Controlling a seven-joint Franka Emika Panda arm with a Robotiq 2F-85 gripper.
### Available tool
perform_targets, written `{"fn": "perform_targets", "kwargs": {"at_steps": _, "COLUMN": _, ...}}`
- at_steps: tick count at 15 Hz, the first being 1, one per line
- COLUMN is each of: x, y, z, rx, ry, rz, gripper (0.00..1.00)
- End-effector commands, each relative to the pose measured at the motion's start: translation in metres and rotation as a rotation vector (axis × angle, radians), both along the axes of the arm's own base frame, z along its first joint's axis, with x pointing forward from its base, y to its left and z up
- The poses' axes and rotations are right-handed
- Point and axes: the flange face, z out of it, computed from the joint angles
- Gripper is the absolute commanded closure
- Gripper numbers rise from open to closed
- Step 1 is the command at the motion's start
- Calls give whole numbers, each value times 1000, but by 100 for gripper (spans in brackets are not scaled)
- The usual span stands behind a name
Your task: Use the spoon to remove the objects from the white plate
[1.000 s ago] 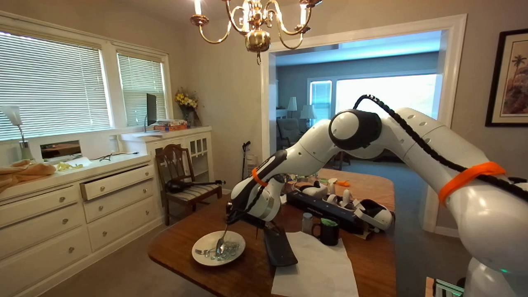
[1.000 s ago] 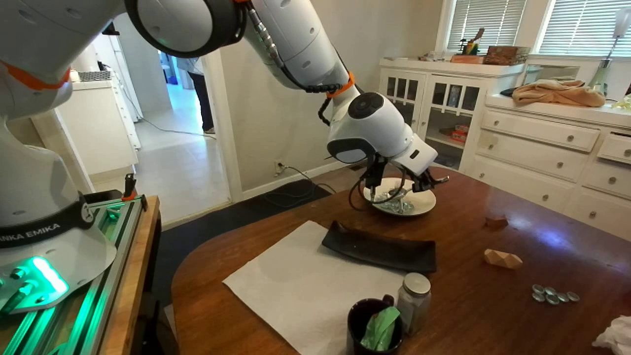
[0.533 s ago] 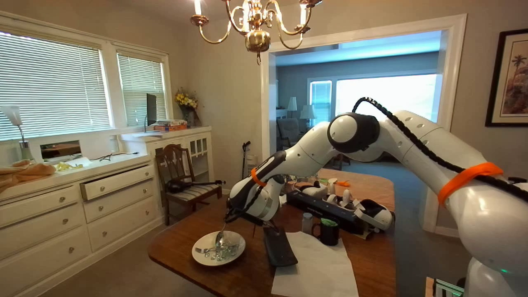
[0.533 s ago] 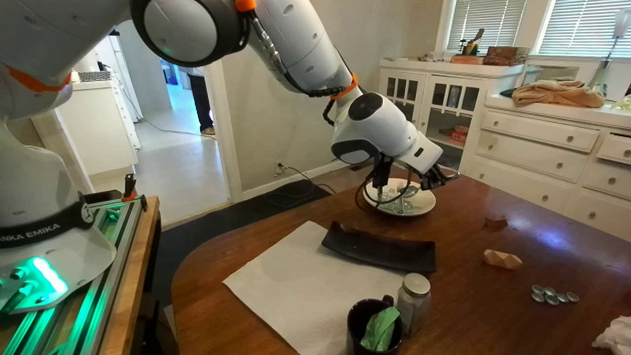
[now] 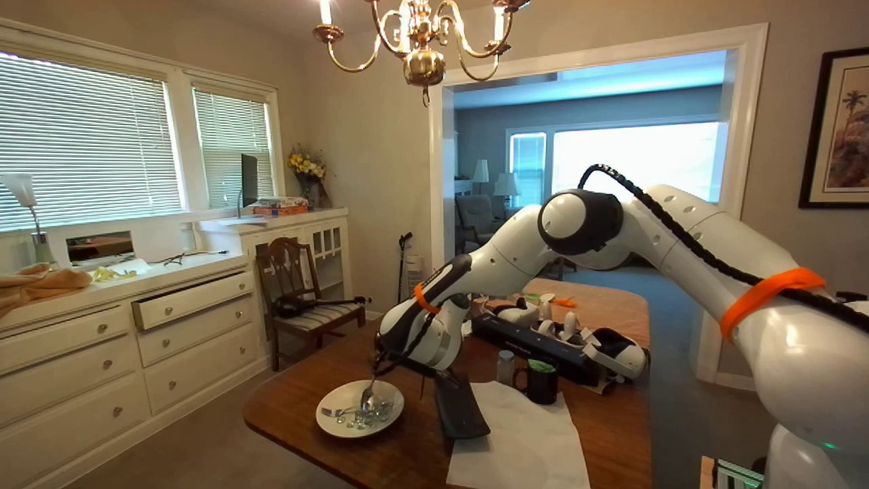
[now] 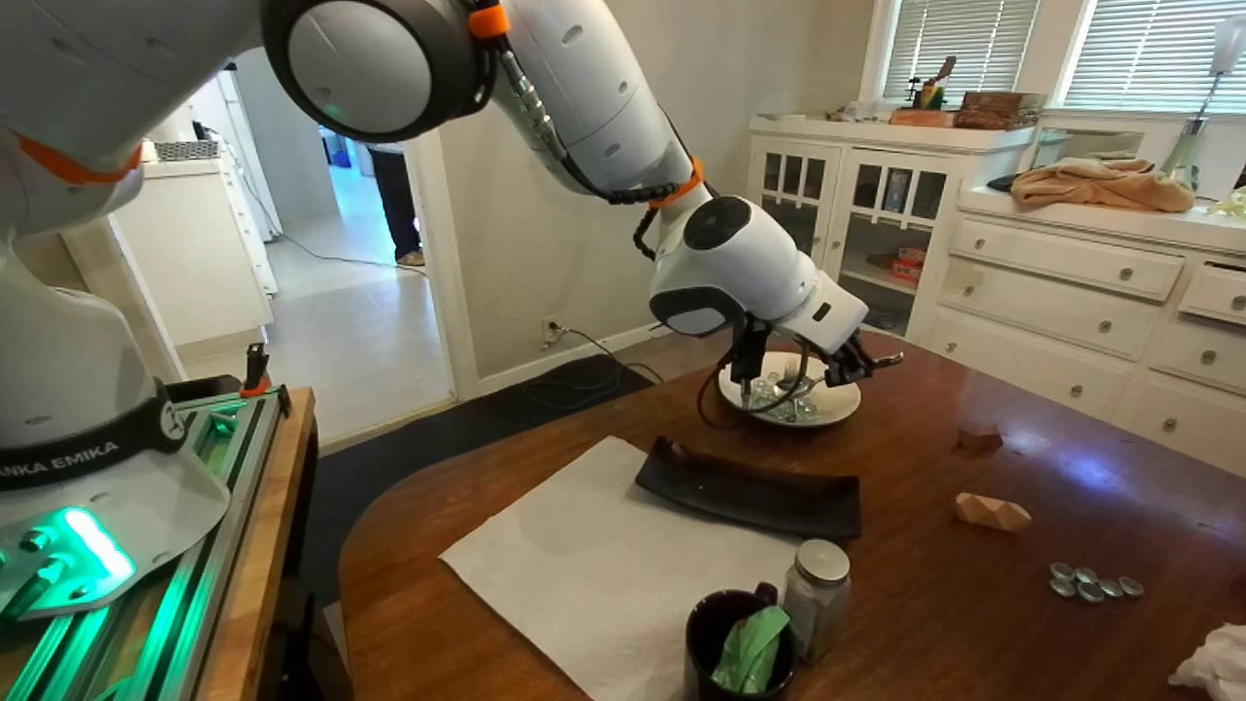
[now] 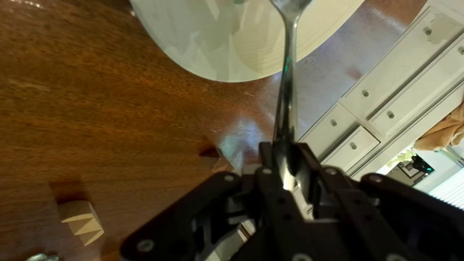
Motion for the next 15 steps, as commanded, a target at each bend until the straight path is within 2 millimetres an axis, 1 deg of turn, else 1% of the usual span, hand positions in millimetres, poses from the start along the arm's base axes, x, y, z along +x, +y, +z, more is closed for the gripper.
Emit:
{"fn": "perform_targets", "kwargs": {"at_steps": 1, "x": -12, "y": -2, "z": -8, "rx": -12, "ry": 37, "rz": 17, "gripper": 95}}
{"fn": "perform_targets", "kwargs": {"at_steps": 8, "x": -28, "y": -21, "z": -9, "rx": -44, "ry": 127, "rz": 5, "gripper": 95}}
{"fn": "perform_targets", "kwargs": {"at_steps": 10, "x": -28, "y": -22, "z": -5, "rx": -50, "ry": 149, "rz": 3, "gripper": 95}}
{"fn": "perform_targets", "kwargs": {"at_steps": 13, "x": -28, "y": -26, "z": -2, "rx": -74, "ry": 212, "rz": -17, "gripper": 95}}
{"fn": "perform_targets", "kwargs": {"at_steps": 15, "x": -25, "y": -24, "z": -2, "rx": -75, "ry": 226, "rz": -20, "gripper": 95}}
